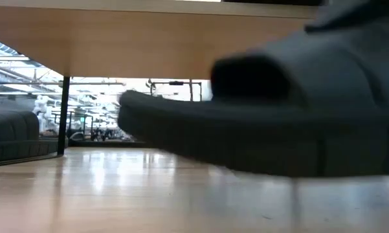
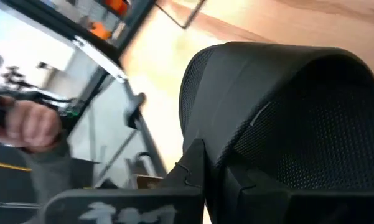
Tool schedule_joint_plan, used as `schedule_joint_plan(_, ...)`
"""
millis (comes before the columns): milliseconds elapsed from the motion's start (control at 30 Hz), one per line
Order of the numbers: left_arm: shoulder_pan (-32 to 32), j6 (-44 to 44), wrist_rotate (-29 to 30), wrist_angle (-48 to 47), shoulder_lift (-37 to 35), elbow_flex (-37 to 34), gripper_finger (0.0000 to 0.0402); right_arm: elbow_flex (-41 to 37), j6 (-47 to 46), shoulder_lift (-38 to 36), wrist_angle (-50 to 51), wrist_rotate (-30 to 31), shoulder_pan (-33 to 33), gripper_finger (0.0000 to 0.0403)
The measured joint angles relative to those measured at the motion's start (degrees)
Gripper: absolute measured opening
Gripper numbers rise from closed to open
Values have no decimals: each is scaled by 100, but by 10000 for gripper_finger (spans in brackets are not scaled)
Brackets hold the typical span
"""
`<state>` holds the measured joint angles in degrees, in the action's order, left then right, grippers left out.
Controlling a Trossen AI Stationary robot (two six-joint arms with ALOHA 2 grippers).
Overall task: Pick and place slides into the shelf
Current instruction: Put the black slipper under the shelf
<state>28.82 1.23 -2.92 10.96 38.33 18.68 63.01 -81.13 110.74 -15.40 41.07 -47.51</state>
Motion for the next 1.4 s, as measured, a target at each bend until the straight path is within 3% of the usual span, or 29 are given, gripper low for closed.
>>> schedule_joint_plan(100,-2,7,0,3,2,0,35,-153,164,19,-533,-344,132,0)
schedule_joint_plan(267,0,9,0,3,0,0,35,-276,125,253,-995,-395,175,0)
schedule_joint_plan(633,0,9,0,-10,0,0,35,-274,273,293,-1155,-352,141,7)
schedule_joint_plan(1200,-1,8,0,-15,0,0,35,-272,410,291,-1396,-374,98,124)
schedule_joint_plan(1400,-1,7,0,-15,0,0,35,-272,412,291,-1395,-329,111,141)
